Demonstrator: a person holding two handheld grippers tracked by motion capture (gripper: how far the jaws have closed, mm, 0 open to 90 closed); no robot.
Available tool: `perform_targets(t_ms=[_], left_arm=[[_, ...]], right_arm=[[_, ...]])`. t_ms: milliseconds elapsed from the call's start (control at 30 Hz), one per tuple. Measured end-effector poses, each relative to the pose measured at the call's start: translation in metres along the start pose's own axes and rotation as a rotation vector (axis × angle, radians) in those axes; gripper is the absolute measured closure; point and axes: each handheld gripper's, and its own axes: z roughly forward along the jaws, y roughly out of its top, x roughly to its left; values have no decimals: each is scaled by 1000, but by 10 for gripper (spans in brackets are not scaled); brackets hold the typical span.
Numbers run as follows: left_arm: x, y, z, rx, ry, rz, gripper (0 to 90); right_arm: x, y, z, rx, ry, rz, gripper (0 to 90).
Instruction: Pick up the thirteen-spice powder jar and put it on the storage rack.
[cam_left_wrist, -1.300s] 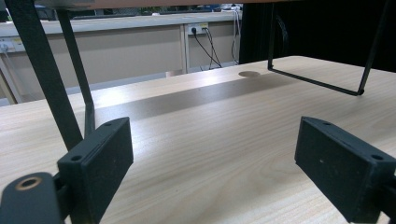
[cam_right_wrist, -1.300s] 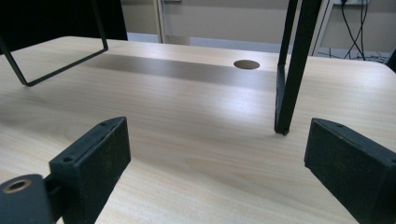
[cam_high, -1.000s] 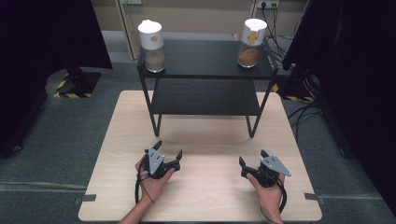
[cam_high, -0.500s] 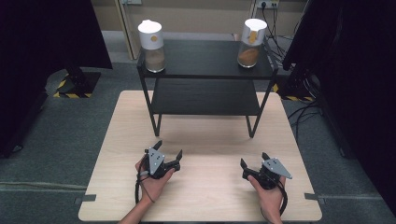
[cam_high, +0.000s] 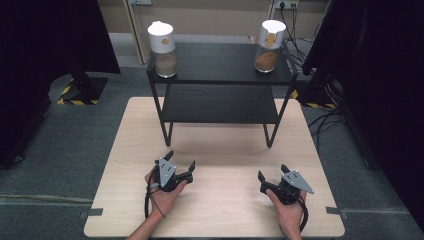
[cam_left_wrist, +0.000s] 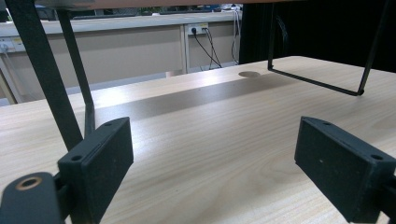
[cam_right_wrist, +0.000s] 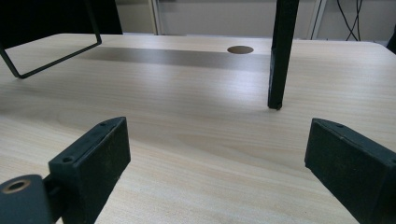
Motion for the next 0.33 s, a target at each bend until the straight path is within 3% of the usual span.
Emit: perform_targets(t_ms=[333], left_arm=[[2,0,0,1,-3,-21,113]], right_arm=[[0,0,0,1,1,-1,61]])
